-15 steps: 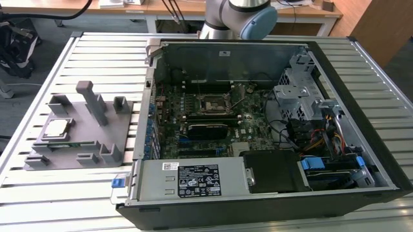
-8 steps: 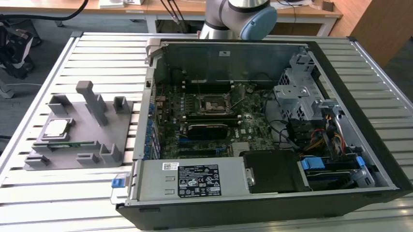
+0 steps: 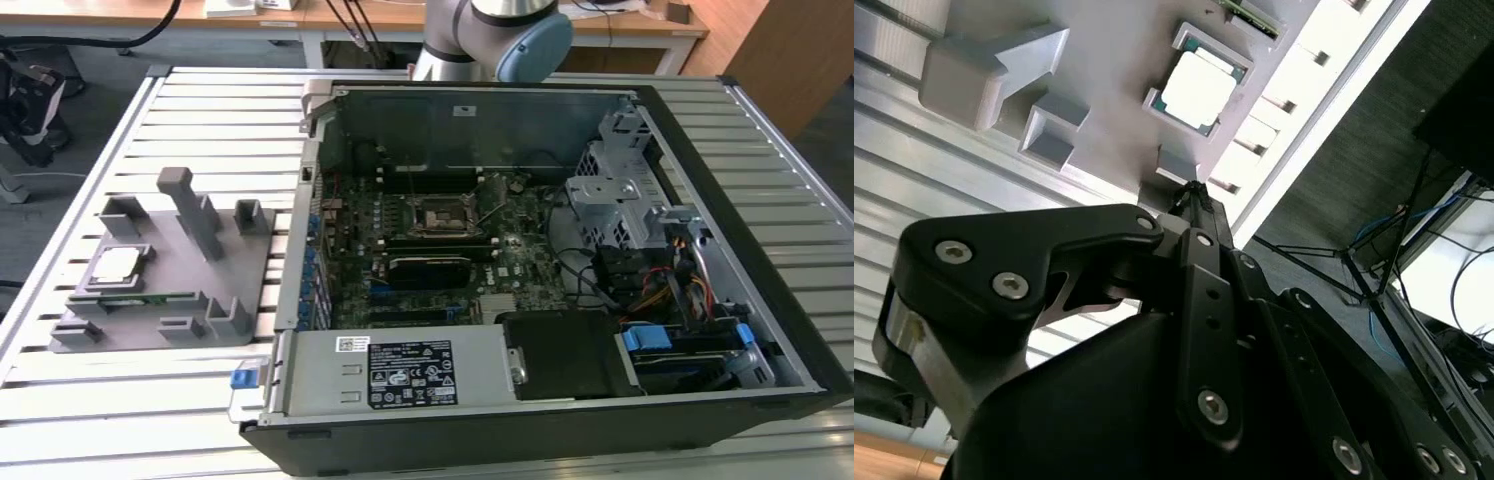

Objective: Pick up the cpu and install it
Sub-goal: 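Pick up the cpu and move it towards the insertion slot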

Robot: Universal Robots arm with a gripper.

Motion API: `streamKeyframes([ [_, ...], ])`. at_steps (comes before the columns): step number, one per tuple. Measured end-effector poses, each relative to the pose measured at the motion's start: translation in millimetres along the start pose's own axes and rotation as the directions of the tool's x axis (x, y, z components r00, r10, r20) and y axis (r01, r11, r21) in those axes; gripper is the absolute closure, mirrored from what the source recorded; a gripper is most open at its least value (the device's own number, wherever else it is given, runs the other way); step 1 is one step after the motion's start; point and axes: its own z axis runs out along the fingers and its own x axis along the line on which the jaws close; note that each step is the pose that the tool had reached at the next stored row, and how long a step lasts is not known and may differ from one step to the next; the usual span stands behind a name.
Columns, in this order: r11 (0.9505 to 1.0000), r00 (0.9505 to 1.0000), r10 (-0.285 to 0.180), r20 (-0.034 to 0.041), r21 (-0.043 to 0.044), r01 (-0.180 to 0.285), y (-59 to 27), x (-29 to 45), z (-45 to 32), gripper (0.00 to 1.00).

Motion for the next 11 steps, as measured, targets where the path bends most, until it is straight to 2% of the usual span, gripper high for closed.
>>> streamKeyframes([
  [3,1.0000,1.0000,0.000,-0.0042,0.0015,0.000,-0.4,-0.1,4.0,0.89],
  [6,1.0000,1.0000,0.000,-0.0053,0.0049,0.000,-0.8,-0.2,8.5,0.89],
  [11,1.0000,1.0000,-0.001,-0.0082,0.0051,0.001,-3.1,0.5,17.3,0.89],
])
